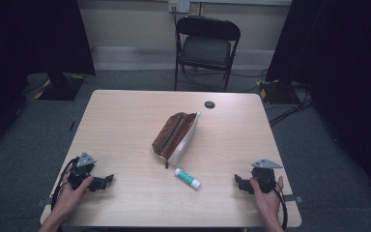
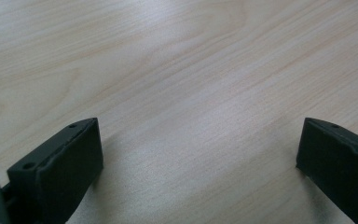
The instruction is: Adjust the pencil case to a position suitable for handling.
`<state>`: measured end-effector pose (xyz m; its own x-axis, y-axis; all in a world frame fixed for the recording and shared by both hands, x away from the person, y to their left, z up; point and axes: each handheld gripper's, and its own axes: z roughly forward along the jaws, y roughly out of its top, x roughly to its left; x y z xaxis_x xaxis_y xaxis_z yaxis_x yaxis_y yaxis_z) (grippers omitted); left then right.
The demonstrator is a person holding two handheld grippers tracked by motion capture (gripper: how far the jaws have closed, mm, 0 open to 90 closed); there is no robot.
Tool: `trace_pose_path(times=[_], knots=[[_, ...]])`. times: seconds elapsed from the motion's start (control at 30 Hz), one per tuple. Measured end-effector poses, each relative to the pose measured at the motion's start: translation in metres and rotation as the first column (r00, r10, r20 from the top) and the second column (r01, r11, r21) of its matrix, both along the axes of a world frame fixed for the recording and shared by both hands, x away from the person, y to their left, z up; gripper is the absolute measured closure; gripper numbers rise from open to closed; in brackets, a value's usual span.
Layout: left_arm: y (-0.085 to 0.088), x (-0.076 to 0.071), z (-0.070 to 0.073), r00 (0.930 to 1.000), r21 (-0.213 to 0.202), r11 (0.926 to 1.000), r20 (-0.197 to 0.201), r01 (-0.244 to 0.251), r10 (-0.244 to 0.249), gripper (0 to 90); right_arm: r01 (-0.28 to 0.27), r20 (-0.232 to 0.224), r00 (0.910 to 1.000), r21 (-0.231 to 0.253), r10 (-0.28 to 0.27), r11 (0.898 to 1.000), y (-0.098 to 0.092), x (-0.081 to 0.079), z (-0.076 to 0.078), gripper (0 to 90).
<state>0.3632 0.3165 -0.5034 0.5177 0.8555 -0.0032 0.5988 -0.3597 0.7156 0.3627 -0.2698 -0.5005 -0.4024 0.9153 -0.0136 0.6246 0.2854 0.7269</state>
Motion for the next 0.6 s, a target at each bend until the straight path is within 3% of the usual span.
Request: trace_pose_path(times=[0.07,0.43,0.53,0.6], knots=[[0.0000,0.0000,0.0000,1.0000,0.000,1.0000,0.000,0.000,0.000,0.0,0.029,-0.003,0.9996,0.000,-0.029,1.000,-0.0008,-0.0002,-0.0001,5.6],[-0.0006,-0.0008,0.0027,0.9999,0.013,0.9999,-0.015,-0.002,0.002,2.2,0.041,-0.012,0.9991,-0.007,-0.041,0.999,-0.0007,0.0014,-0.0005,1.9],[-0.0014,-0.0032,0.0055,0.9998,0.018,0.9998,-0.016,0.012,-0.012,9.1,0.038,-0.012,0.9992,-0.007,-0.038,0.999,-0.0004,0.0008,-0.0005,1.9],[-0.0018,-0.0052,0.0080,0.9998,0.027,0.9995,-0.007,0.017,-0.017,18.7,0.038,-0.012,0.9992,-0.006,-0.038,0.999,-0.0003,0.0007,-0.0005,1.8]])
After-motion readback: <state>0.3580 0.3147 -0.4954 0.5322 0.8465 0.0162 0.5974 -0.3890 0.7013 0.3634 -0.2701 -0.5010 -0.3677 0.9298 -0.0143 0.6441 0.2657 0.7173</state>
